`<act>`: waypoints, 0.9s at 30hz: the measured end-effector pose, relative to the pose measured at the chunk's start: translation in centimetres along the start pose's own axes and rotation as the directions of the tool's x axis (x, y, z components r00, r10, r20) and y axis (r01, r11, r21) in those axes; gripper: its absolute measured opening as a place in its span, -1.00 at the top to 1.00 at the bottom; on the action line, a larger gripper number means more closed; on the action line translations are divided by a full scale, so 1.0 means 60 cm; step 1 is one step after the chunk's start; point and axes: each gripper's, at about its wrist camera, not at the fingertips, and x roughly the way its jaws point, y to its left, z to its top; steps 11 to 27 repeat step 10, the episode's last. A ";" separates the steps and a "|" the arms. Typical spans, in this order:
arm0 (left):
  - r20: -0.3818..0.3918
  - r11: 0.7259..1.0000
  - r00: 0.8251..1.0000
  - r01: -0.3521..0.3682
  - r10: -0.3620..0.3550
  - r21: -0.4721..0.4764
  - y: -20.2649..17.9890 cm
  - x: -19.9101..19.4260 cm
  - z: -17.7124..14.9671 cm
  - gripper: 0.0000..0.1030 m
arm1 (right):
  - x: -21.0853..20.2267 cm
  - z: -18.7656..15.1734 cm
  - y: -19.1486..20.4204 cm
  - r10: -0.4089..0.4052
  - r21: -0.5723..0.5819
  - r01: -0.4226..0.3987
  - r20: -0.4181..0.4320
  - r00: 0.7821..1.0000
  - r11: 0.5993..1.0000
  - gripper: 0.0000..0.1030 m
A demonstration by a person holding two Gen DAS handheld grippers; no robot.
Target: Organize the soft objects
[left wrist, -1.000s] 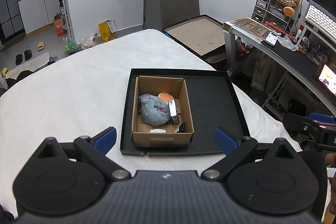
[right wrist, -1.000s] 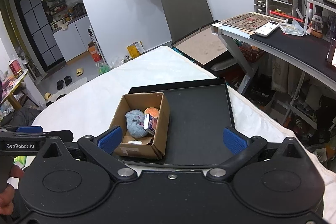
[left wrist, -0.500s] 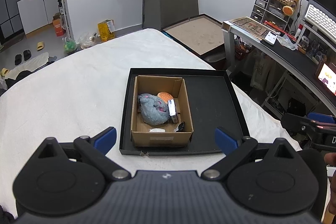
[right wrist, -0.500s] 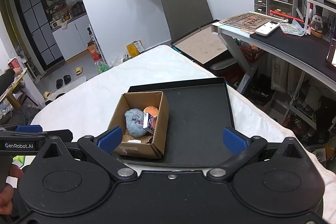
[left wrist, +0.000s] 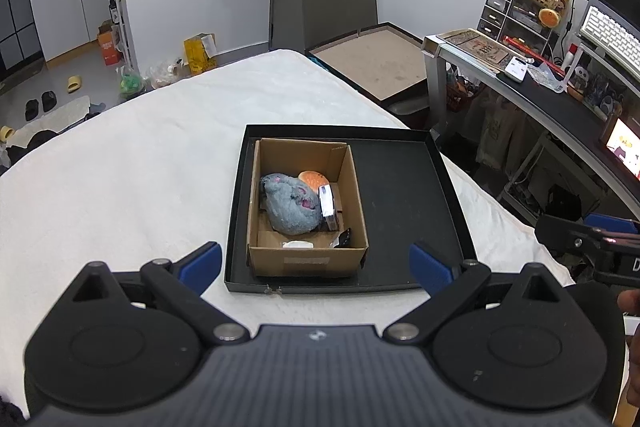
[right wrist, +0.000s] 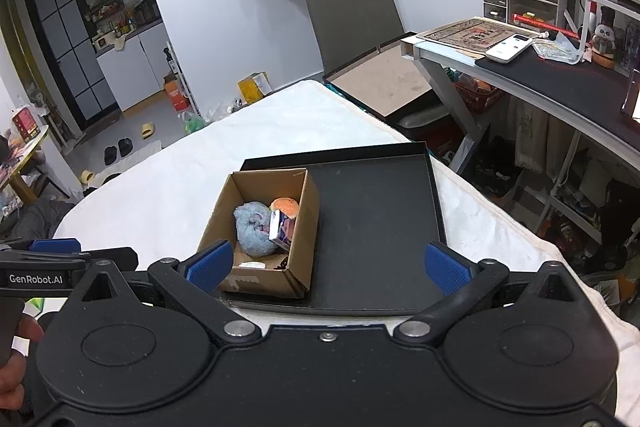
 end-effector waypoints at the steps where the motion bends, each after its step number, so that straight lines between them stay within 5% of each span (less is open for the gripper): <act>1: 0.000 1.000 1.000 0.001 -0.001 -0.001 0.000 0.002 -0.001 -0.92 | 0.001 -0.001 0.000 -0.001 0.000 0.001 -0.002 1.000 1.000 -1.00; 27: -0.012 1.000 1.000 0.017 -0.017 0.000 -0.001 0.028 -0.006 -0.92 | 0.023 -0.007 -0.008 -0.025 0.009 0.025 -0.030 0.999 1.000 -1.00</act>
